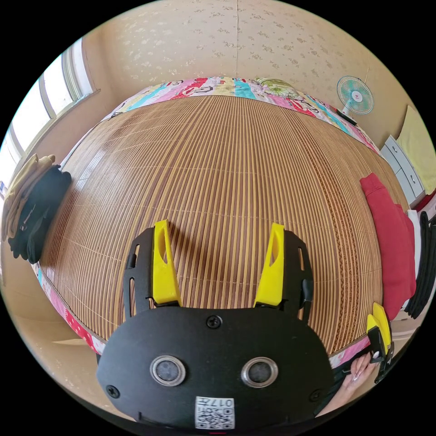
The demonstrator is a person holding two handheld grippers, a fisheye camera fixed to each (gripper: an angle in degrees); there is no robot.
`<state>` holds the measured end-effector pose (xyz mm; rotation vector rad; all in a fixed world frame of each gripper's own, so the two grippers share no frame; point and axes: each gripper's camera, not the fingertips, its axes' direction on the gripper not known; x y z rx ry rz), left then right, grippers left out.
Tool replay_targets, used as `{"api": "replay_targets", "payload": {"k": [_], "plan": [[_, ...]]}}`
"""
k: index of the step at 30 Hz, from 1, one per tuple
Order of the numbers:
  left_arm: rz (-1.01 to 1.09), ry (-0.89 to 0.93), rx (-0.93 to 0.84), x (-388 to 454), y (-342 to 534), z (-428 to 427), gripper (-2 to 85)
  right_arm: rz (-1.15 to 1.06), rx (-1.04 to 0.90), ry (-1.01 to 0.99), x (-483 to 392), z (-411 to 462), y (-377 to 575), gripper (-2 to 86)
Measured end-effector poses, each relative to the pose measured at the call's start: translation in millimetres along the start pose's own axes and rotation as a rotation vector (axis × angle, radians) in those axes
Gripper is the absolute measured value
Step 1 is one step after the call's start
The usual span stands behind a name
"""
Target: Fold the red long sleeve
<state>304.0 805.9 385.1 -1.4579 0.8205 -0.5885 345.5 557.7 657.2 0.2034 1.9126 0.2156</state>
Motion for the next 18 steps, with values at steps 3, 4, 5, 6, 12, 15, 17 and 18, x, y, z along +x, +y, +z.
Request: {"api": "replay_targets", "payload": {"k": [3, 4, 5, 6, 12, 15, 17, 18], "plan": [[0.0, 0.0, 0.0, 3, 1, 1, 28.2, 0.006, 0.002, -0.005, 2, -1, 0, 12.7], [0.0, 0.0, 0.0, 4, 1, 1, 28.2, 0.007, 0.001, -0.007, 3, -1, -1, 12.7], [0.0, 0.0, 0.0, 5, 1, 2, 28.2, 0.011, 0.0, -0.011, 4, -1, -1, 12.7], [0.0, 0.0, 0.0, 6, 1, 2, 28.2, 0.013, -0.002, -0.016, 5, -1, -2, 12.6], [0.0, 0.0, 0.0, 13, 2, 3, 28.2, 0.019, 0.001, -0.025, 9, -1, -3, 12.3], [0.001, 0.0, -0.004, 18, 1, 4, 28.3, 0.023, 0.001, -0.031, 11, -2, -4, 12.3], [0.0, 0.002, -0.001, 20, 2, 4, 28.3, 0.028, 0.001, -0.036, 12, -2, -5, 12.3], [0.001, 0.001, -0.002, 22, 2, 4, 28.3, 0.03, 0.0, -0.041, 12, -2, -5, 12.3]]}}
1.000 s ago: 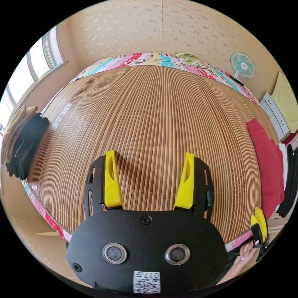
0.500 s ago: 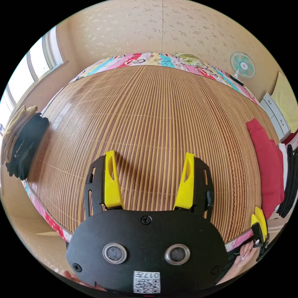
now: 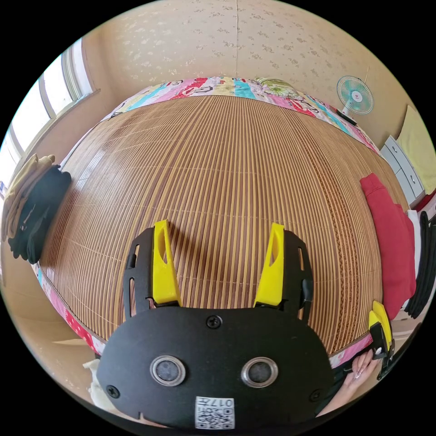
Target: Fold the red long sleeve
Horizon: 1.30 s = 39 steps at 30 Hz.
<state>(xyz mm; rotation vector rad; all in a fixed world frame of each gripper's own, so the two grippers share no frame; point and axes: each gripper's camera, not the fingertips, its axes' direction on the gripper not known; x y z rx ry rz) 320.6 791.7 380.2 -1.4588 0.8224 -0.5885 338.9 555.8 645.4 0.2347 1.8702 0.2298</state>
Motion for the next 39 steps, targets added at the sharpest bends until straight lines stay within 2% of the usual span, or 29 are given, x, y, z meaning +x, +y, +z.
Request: {"api": "replay_targets", "payload": {"k": [39], "plan": [[0.032, 0.027, -0.007, 79, -30, -27, 27.8, 0.031, 0.009, -0.043, 4, 0, -2, 11.9]]}}
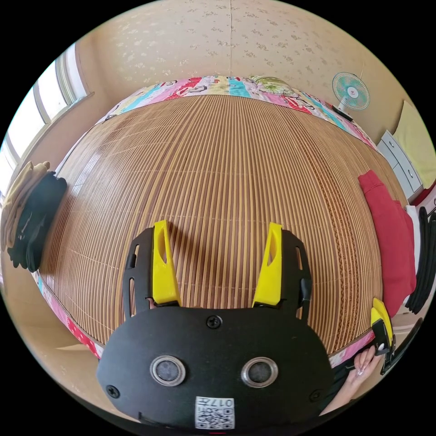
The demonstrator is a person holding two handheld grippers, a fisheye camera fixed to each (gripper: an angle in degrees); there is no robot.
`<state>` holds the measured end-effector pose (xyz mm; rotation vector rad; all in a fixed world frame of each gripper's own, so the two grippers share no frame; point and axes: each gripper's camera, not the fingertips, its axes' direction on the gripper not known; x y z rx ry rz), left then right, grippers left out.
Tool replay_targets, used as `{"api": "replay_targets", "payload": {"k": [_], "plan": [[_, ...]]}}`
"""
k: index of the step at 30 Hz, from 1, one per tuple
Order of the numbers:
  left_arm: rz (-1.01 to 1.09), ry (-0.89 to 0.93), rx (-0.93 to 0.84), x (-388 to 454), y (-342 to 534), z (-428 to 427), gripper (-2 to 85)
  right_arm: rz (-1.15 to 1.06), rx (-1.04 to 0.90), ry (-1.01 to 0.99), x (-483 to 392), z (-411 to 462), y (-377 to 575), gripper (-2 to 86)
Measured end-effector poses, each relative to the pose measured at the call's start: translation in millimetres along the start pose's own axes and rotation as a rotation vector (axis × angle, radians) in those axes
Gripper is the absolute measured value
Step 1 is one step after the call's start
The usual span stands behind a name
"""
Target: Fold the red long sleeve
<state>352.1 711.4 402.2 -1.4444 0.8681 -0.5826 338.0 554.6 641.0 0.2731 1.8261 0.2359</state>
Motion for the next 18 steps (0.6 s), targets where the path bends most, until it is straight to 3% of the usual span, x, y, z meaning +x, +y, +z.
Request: {"api": "replay_targets", "payload": {"k": [18], "plan": [[0.0, 0.005, 0.003, 24, -33, -53, 27.8, 0.006, 0.001, -0.012, -8, 5, -1, 11.8]]}}
